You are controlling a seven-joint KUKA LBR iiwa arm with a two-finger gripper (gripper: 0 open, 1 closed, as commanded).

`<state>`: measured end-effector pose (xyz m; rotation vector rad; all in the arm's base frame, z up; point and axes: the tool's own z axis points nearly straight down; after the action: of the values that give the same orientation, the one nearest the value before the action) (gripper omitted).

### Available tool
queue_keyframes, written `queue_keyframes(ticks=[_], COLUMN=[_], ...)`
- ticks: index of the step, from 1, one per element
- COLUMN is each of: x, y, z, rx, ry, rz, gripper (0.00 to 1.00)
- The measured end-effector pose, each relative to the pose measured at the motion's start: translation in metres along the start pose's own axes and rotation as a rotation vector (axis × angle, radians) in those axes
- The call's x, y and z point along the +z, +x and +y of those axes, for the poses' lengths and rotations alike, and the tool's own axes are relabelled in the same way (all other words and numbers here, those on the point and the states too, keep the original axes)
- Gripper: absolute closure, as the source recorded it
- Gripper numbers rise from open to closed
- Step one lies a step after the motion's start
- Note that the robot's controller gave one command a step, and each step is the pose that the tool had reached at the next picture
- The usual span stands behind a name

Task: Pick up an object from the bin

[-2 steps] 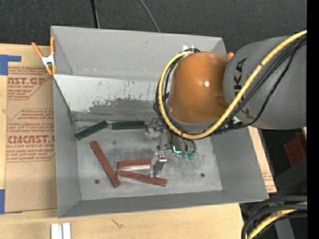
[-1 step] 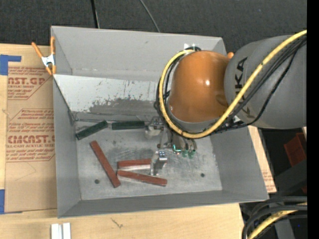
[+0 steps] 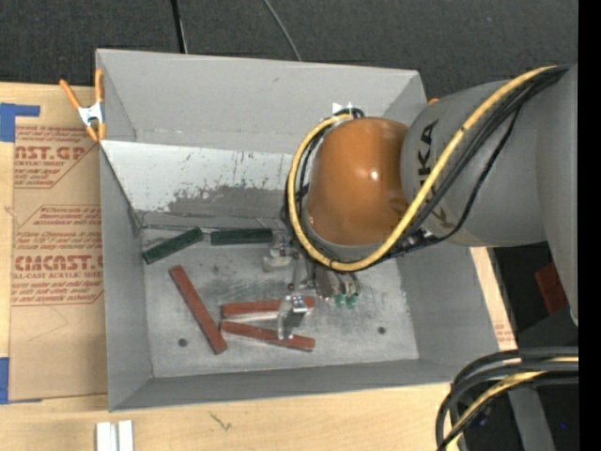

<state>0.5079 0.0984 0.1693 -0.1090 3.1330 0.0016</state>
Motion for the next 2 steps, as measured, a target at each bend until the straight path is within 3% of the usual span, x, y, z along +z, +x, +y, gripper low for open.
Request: queue_keyframes(ticks=[1, 2], x=[0.0948, 0.0948], y=[0.0000, 0.0000], z=[0.0069, 0.0068], rx=[0.053, 0.053], ry=[-0.001, -0.001], rz=[0.005, 0.005], gripper=[1.00, 1.00])
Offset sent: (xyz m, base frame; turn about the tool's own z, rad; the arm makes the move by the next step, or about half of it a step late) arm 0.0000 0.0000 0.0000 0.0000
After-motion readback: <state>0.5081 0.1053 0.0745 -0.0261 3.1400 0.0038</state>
